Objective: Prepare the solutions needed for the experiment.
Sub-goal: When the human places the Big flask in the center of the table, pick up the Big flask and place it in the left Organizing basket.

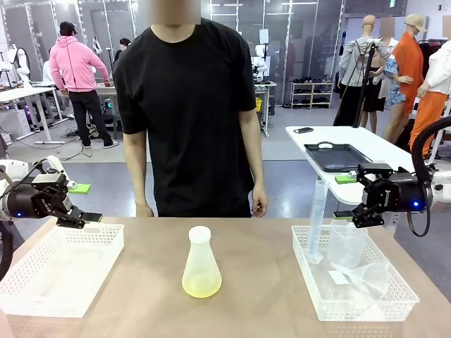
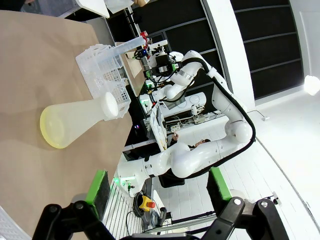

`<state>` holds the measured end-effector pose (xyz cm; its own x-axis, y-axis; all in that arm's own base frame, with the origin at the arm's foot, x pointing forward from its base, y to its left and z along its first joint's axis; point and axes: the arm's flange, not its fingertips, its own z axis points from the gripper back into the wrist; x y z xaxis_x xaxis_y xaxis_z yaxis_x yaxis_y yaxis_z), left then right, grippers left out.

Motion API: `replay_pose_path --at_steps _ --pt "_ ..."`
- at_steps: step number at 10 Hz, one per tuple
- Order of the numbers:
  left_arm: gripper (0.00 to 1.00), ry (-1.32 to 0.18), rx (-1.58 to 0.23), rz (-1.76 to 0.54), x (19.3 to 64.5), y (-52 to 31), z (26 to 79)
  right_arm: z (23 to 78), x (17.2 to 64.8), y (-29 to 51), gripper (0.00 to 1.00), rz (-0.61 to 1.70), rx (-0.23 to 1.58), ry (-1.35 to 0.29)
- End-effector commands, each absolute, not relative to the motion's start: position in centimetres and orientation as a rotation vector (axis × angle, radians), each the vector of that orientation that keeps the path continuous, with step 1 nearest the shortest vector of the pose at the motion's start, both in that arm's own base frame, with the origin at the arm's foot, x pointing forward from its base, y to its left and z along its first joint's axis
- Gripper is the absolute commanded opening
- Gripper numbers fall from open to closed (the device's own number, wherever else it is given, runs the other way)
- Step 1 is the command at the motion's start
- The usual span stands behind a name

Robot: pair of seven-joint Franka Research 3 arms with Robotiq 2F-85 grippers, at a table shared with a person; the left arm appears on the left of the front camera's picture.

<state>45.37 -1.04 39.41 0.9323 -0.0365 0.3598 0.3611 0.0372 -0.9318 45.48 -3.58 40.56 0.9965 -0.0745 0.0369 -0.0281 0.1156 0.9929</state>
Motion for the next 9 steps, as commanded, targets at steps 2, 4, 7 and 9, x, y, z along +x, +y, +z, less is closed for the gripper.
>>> replay_pose_path --at_steps 2,4,7,9 --pt "1.00 -0.273 -1.498 -0.313 45.4 -1.2 39.7 40.7 45.5 -3.7 1.00 -0.025 1.457 -0.092" --pt "1.00 -0.298 -1.480 -0.351 46.3 -1.5 39.7 40.7 45.5 -3.7 1.00 -0.025 1.457 -0.092" --pt "1.00 -0.320 -1.408 -0.563 50.1 -4.2 40.8 40.7 45.5 -3.7 1.00 -0.025 1.457 -0.092" --pt "1.00 -0.270 -1.406 -0.663 52.6 -7.4 41.3 40.7 45.5 -3.7 1.00 -0.025 1.457 -0.092"
